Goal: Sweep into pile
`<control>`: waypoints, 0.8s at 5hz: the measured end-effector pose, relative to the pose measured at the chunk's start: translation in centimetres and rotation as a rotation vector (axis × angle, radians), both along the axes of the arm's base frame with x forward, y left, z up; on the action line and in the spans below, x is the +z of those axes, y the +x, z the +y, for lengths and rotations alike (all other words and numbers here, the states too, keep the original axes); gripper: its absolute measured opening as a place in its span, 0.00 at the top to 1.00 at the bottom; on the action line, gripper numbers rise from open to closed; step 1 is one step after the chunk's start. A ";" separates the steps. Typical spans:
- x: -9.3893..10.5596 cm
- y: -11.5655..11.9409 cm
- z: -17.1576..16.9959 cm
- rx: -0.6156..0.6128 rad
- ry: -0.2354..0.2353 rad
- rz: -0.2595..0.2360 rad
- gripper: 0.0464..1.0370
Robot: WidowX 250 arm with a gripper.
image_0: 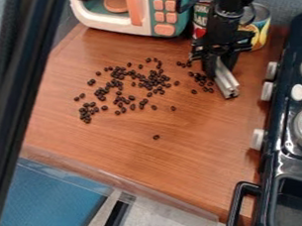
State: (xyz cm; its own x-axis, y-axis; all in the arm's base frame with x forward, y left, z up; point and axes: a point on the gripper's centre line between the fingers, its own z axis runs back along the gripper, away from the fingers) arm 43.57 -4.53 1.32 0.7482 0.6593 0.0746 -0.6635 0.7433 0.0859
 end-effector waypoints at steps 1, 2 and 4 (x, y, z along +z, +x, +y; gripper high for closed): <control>-0.1 -0.6 2.4 0.018 -0.002 0.008 0.65; -0.1 -1.3 4.8 0.036 -0.005 0.013 0.65; -0.1 -3.4 9.2 0.054 -0.003 0.005 0.65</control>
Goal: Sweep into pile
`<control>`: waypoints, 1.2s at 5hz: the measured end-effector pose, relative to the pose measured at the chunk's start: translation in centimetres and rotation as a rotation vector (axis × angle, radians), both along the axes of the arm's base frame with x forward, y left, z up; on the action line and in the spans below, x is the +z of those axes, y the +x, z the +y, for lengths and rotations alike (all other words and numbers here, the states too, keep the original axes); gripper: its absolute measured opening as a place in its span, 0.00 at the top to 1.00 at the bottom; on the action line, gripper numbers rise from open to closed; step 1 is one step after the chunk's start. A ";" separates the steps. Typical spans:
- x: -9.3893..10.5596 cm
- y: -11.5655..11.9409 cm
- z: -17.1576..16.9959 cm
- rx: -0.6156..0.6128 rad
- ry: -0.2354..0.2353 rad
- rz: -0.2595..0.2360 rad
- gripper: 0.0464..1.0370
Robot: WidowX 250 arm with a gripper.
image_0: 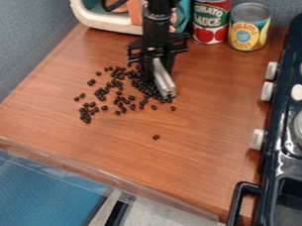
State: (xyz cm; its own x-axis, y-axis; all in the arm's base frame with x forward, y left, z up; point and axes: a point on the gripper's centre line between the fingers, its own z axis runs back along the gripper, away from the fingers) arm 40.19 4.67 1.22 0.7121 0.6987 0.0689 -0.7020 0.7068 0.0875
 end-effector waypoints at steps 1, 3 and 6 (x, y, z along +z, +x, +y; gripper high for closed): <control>-0.1 -0.8 1.7 0.019 -0.005 -0.002 0.65; 0.0 -2.6 5.8 0.086 -0.022 0.001 0.65; 0.2 -5.1 10.6 0.175 -0.049 0.001 0.65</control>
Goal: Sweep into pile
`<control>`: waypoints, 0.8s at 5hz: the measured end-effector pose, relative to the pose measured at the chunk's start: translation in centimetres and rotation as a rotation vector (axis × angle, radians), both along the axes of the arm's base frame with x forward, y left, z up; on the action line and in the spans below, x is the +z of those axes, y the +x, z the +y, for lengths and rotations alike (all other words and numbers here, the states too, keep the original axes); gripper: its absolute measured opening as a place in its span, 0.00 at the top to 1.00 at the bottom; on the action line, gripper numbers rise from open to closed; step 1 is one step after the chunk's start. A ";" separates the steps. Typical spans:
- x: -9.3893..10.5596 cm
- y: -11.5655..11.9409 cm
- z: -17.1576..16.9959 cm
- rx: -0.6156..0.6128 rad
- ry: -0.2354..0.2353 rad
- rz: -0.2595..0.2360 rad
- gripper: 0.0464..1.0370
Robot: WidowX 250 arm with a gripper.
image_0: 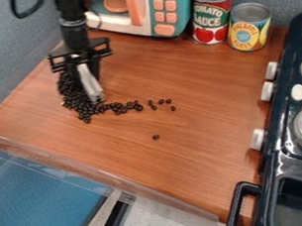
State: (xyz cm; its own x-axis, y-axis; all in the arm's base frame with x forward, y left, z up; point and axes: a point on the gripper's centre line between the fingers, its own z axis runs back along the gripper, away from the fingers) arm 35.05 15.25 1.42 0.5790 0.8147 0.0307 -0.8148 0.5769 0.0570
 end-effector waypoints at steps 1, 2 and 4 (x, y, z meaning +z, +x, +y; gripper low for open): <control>0.2 -0.1 -0.4 0.017 -0.041 0.009 0.65; 2.7 1.2 -1.8 0.041 -0.087 -0.026 0.65; 7.8 2.8 -7.0 0.016 -0.203 -0.086 0.65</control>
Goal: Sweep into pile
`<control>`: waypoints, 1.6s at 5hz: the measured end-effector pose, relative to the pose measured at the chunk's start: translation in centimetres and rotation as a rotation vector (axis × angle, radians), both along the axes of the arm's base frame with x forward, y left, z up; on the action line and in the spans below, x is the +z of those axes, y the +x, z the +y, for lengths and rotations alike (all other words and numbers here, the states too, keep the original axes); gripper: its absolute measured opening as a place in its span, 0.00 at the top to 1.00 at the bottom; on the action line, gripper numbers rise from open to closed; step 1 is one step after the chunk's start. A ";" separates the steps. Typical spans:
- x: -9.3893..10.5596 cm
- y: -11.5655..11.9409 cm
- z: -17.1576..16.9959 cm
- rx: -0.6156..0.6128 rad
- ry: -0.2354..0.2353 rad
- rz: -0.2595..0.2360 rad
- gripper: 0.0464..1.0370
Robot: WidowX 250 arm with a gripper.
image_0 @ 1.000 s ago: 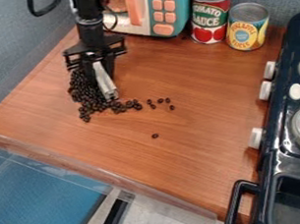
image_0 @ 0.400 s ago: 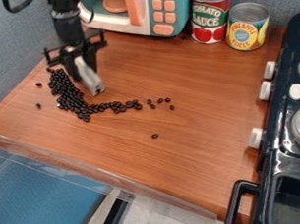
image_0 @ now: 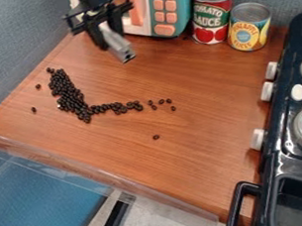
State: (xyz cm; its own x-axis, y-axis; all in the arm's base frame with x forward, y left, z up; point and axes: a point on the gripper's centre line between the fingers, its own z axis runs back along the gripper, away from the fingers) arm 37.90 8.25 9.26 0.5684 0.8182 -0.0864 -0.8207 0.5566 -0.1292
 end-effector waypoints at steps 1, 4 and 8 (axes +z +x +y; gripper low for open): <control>0.7 -1.5 -4.5 -0.115 0.019 -0.016 0.65; -2.8 -4.7 -12.0 -0.305 0.117 -0.053 0.65; -8.0 -2.7 -14.6 -0.438 0.210 -0.026 0.65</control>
State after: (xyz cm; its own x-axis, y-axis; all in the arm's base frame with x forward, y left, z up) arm 35.19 -6.30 1.22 0.8629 0.4999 0.0741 -0.5016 0.8651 0.0056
